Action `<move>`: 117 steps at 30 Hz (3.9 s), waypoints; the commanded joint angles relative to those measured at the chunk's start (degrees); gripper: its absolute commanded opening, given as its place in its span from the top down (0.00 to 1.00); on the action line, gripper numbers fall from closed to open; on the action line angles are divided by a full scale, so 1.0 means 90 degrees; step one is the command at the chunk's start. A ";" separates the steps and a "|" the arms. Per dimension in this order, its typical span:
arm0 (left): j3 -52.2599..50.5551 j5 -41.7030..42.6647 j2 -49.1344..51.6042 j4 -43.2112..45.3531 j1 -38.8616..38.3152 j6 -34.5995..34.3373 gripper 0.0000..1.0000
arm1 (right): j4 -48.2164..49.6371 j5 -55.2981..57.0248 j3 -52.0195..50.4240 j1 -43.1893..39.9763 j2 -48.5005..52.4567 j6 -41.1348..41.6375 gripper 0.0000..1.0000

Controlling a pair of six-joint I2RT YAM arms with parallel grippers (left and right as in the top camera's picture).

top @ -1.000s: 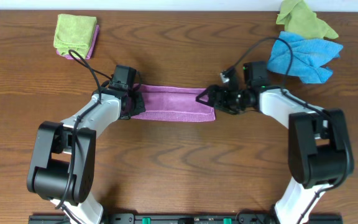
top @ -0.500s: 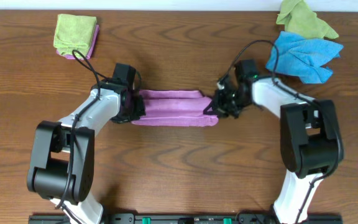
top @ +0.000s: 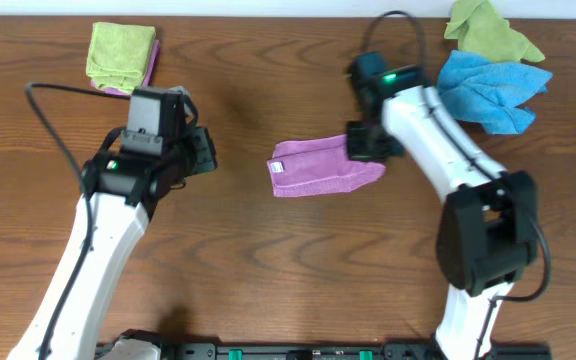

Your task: Fold the cloth

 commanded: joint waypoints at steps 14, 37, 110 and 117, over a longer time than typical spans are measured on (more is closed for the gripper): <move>0.0087 -0.0124 -0.1846 -0.1088 0.0027 0.0022 0.94 | 0.0981 0.1098 0.0085 0.2069 0.0920 0.0573 0.99; 0.0085 -0.0124 -0.1872 -0.1540 0.0027 0.0075 0.94 | 0.1486 0.0442 0.0840 0.1829 0.0962 0.1003 0.87; -0.4206 0.3084 0.1877 0.6773 -0.0056 -0.4218 0.05 | 0.1999 -0.1766 0.0872 0.0182 0.0682 -0.0352 0.99; -0.4201 0.3050 0.2669 0.7172 -0.0078 -0.4806 0.05 | 0.2025 -0.1797 0.0872 0.0182 0.1280 -0.0257 0.98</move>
